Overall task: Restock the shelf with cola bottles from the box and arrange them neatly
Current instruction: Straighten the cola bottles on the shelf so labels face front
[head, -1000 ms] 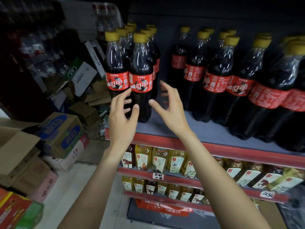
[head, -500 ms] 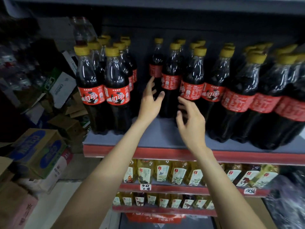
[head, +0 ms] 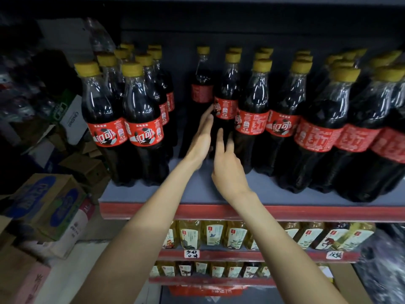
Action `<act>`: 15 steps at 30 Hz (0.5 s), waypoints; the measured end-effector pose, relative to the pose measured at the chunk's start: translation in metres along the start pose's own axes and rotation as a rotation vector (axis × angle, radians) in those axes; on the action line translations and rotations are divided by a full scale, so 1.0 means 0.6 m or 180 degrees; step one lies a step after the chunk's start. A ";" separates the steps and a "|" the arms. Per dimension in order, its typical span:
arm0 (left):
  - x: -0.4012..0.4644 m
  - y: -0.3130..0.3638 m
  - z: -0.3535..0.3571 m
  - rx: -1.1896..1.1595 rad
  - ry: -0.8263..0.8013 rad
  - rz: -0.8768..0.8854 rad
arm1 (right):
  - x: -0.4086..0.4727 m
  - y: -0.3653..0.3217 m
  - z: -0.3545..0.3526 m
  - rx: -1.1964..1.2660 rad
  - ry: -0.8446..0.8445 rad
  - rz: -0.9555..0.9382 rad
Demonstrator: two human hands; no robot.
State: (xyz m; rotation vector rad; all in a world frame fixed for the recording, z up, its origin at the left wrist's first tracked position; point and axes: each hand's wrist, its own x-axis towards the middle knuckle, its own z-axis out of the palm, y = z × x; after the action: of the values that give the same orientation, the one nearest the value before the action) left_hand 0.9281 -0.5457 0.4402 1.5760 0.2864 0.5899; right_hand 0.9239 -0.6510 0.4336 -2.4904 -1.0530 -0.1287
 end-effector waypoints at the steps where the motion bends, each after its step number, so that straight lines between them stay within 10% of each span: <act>1: 0.001 0.000 0.000 0.0011 -0.0079 -0.0019 | 0.000 -0.002 0.001 -0.0075 0.0034 0.0037; 9: 0.049 0.004 -0.018 0.1112 0.1392 0.0716 | -0.002 0.002 0.014 -0.0387 0.0311 0.0040; 15: 0.109 0.009 -0.018 0.1321 0.1094 0.0775 | 0.002 0.027 0.017 -0.0060 0.0840 -0.0426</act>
State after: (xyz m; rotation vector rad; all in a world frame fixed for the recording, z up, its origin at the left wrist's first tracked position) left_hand 0.9758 -0.5035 0.4584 1.9205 0.5030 1.0460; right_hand 0.9355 -0.6560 0.4190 -2.3369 -1.1067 -0.4950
